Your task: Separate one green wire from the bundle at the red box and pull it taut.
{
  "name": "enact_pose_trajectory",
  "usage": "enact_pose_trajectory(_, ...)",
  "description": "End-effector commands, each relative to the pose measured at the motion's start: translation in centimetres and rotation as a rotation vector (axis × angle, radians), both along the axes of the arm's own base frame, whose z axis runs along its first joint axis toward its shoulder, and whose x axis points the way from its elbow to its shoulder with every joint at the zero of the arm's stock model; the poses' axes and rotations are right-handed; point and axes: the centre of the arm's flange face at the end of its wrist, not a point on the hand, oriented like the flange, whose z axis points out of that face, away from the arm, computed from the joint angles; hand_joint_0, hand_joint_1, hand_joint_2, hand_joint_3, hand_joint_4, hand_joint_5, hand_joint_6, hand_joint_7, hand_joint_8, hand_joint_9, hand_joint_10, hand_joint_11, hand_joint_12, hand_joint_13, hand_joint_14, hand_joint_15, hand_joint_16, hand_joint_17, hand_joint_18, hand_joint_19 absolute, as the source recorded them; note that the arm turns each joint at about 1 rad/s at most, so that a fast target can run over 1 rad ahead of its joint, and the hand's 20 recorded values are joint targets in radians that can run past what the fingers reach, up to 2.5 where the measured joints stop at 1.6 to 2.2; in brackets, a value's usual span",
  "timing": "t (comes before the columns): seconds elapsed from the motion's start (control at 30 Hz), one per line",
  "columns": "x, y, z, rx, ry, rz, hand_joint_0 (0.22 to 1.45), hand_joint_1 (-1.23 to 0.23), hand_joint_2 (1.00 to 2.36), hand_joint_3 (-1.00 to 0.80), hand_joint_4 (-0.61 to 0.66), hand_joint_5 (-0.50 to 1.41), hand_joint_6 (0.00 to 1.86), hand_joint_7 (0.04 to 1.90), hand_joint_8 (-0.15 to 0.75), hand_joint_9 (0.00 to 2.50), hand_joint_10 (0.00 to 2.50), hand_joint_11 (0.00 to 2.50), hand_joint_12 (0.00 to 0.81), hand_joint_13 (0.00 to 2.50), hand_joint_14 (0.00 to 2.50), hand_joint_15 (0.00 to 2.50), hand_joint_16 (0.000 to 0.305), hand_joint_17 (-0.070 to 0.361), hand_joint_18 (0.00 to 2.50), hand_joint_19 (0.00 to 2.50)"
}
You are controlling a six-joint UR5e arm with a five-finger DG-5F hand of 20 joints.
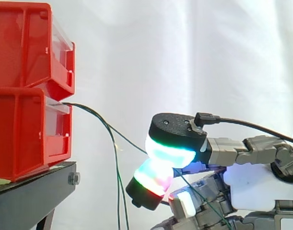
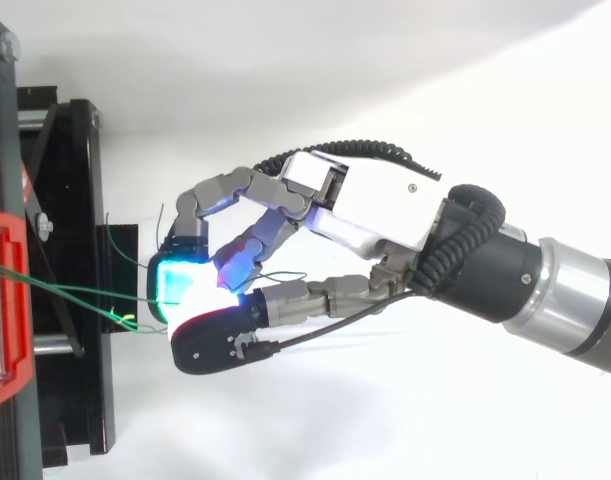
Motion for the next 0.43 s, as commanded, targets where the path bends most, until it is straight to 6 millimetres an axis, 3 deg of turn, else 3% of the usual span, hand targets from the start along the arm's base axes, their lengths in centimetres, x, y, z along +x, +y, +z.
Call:
enact_pose_trajectory(0.0, 0.0, -0.04, 0.0, 0.0, 0.0, -0.001, 0.59, -0.84, 1.01, -0.06, -0.02, -0.09, 0.88, 1.17, 0.296, 1.28, 0.02, 0.75, 0.421, 0.94, 0.02, 0.45, 0.062, 0.138, 0.87, 0.28)
enact_pose_trajectory(0.4, 0.0, -0.04, 0.0, 0.0, 0.0, -0.001, 0.59, -0.84, 1.01, -0.06, -0.02, -0.09, 0.88, 1.17, 0.3, 1.28, 0.02, 0.75, 0.424, 0.94, 0.01, 0.45, 0.062, 0.139, 0.87, 0.28)
